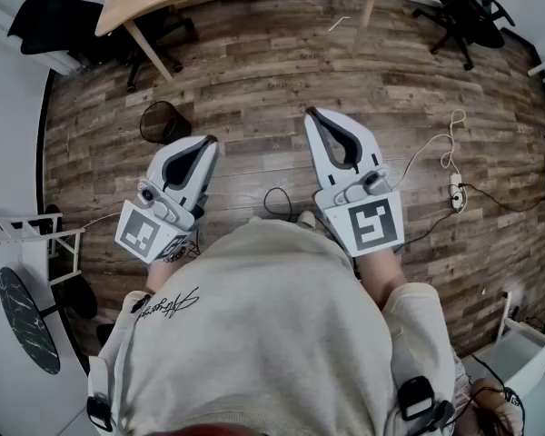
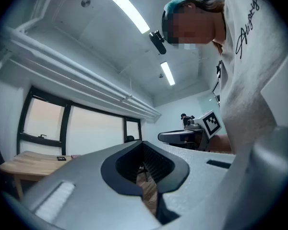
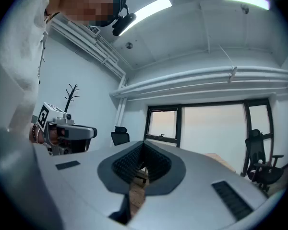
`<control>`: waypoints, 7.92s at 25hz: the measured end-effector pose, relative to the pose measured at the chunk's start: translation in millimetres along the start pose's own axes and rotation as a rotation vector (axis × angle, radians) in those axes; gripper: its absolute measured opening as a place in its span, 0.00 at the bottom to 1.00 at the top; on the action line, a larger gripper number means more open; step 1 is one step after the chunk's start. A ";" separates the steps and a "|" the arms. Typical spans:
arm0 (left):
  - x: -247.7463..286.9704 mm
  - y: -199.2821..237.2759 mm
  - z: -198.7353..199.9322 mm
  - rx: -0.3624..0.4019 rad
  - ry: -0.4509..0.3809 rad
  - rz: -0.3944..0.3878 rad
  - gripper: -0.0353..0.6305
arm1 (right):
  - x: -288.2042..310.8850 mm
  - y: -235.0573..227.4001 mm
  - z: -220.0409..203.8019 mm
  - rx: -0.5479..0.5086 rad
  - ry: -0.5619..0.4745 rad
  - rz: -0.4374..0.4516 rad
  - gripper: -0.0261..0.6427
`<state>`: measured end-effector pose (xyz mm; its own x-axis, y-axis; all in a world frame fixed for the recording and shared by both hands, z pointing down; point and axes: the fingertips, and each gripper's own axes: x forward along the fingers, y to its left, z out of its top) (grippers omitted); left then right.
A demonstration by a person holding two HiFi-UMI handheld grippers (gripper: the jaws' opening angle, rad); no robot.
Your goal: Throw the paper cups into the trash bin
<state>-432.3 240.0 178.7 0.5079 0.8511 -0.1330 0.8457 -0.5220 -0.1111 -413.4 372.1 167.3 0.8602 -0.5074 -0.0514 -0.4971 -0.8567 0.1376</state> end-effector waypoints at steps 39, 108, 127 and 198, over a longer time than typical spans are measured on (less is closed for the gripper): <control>-58.8 22.1 -20.7 -0.080 0.016 -0.135 0.06 | -0.1 73.1 -33.2 0.052 0.101 -0.144 0.05; 266.8 192.5 -95.0 -0.095 0.038 0.020 0.06 | 210.5 -256.5 -92.2 0.105 0.008 0.038 0.05; 280.6 217.9 -103.5 -0.096 0.032 0.015 0.06 | 231.2 -269.8 -107.1 0.109 0.059 0.039 0.05; 443.3 560.5 -172.5 -0.152 0.035 -0.044 0.06 | 558.4 -418.9 -159.4 0.190 0.052 -0.012 0.06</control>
<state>295.1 334.4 227.4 0.4731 0.8757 -0.0966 0.8808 -0.4721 0.0345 293.3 462.4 238.6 0.8682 -0.4962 -0.0001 -0.4956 -0.8670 -0.0523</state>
